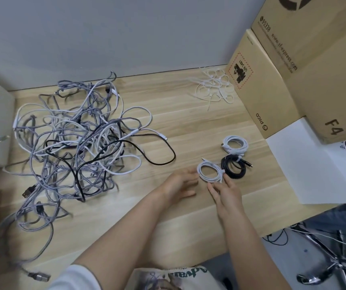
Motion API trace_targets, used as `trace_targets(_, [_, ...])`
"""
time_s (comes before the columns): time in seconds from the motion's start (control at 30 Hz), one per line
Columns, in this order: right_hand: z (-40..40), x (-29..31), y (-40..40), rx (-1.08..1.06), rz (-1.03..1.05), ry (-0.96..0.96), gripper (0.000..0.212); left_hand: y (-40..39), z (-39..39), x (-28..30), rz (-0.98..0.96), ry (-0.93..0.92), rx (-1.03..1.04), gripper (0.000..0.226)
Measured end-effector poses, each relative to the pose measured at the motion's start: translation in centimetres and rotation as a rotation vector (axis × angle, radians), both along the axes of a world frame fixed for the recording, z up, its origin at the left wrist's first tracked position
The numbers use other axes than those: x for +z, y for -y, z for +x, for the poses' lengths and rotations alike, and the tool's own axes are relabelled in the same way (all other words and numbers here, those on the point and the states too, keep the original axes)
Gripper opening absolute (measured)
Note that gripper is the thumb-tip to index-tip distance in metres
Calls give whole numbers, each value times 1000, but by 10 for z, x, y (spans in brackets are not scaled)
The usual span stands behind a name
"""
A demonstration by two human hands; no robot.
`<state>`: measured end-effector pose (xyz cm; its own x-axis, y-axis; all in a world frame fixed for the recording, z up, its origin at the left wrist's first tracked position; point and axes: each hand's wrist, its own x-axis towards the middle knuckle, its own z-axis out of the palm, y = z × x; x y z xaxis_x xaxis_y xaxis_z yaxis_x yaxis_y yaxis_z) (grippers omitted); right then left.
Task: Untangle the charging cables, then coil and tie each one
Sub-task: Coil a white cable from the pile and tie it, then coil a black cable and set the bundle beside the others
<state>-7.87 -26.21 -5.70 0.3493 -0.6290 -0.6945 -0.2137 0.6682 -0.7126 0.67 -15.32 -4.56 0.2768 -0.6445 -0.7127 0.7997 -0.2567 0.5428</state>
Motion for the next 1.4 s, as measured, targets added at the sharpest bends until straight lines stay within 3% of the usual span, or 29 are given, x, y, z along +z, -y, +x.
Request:
trace_targets(0.1, [1, 0, 1, 73, -115, -81, 51, -3, 4, -2, 75, -1, 80, 29])
trace_targets(0.2, [-2, 2, 0, 146, -250, -170, 52, -16, 11, -3, 183, 5, 182, 16])
trace_targets(0.37, [-7, 11, -10, 247, -616, -237, 47, -46, 23, -12, 294, -25, 480, 14])
trace_targets(0.5, [10, 17, -36, 426, -719, -159, 44, -58, 27, -8, 109, -4, 587, 21])
trace_targets(0.7, [32, 27, -69, 773, -821, -26, 61, -68, 32, 34, -122, 8, 558, 19])
trace_targets(0.77, [37, 32, -74, 767, -800, 23, 55, -75, 30, 48, -162, -8, 552, 21])
trace_targets(0.9, [44, 48, -78, 664, -557, 139, 10, -96, 24, 67, -160, -74, 497, 19])
trace_targets(1.0, [46, 66, -80, 514, -185, 356, 45, -105, 16, 68, -104, -102, 403, 20])
trace_targets(1.1, [44, 88, -86, 525, 26, 541, 44, -104, 7, 66, -91, -116, 356, 18])
trace_targets(1.23, [37, 105, -91, 565, 74, 659, 52, -98, 6, 67, -175, -123, 357, 23])
trace_targets(1.4, [28, 119, -91, 633, -49, 694, 67, -94, 7, 81, -238, -40, 313, 21])
